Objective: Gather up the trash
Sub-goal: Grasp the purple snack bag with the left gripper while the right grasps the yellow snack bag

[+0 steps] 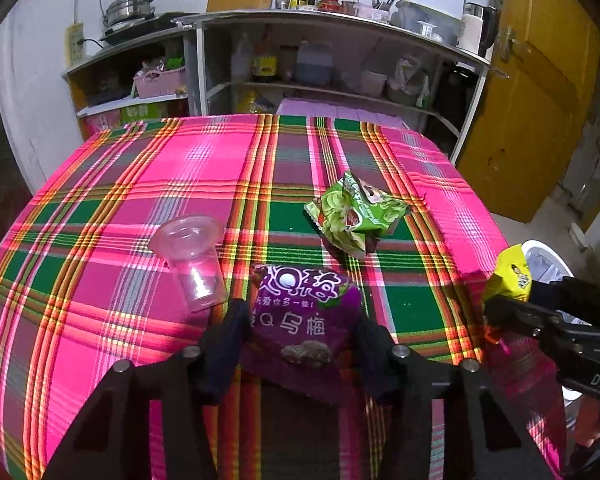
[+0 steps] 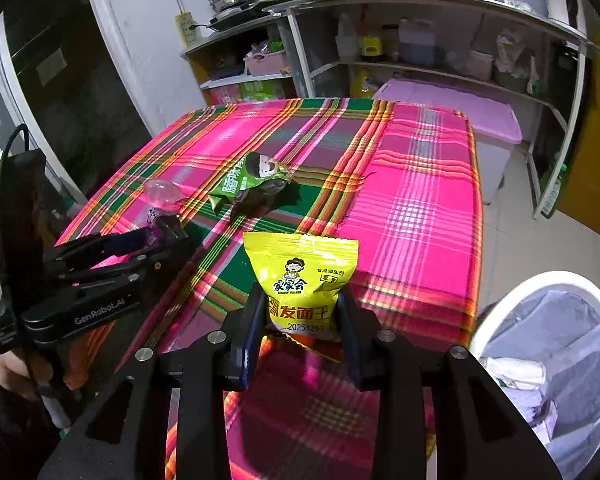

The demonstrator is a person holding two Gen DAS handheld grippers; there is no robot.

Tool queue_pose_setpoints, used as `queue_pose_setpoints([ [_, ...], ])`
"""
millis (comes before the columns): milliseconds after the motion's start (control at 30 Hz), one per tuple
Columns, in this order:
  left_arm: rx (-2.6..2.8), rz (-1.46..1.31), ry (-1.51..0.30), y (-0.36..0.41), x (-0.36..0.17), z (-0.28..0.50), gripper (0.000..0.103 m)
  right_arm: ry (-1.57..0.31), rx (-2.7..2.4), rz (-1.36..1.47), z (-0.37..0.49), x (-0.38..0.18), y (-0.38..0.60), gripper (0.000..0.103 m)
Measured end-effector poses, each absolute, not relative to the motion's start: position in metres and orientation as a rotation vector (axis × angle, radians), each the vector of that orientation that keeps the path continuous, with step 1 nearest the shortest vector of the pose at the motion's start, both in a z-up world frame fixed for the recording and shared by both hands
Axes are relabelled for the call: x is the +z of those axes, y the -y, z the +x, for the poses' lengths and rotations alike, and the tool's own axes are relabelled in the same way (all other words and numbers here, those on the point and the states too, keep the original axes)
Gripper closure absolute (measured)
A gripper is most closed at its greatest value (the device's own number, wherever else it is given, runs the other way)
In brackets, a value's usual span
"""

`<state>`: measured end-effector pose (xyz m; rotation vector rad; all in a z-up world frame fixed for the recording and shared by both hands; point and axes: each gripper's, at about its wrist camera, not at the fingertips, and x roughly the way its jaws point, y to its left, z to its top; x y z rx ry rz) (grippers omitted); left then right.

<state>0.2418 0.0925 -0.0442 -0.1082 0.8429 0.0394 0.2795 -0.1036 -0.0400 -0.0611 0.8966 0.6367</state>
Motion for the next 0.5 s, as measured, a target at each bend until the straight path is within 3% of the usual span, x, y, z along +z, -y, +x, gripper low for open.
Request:
queue_pose_setpoints([
  [500, -0.053, -0.138, -0.750, -0.050, -0.012, 0.179, 0.057, -0.816, 0.584, -0.033, 0.231, -0.008, 0.142, 0.067],
])
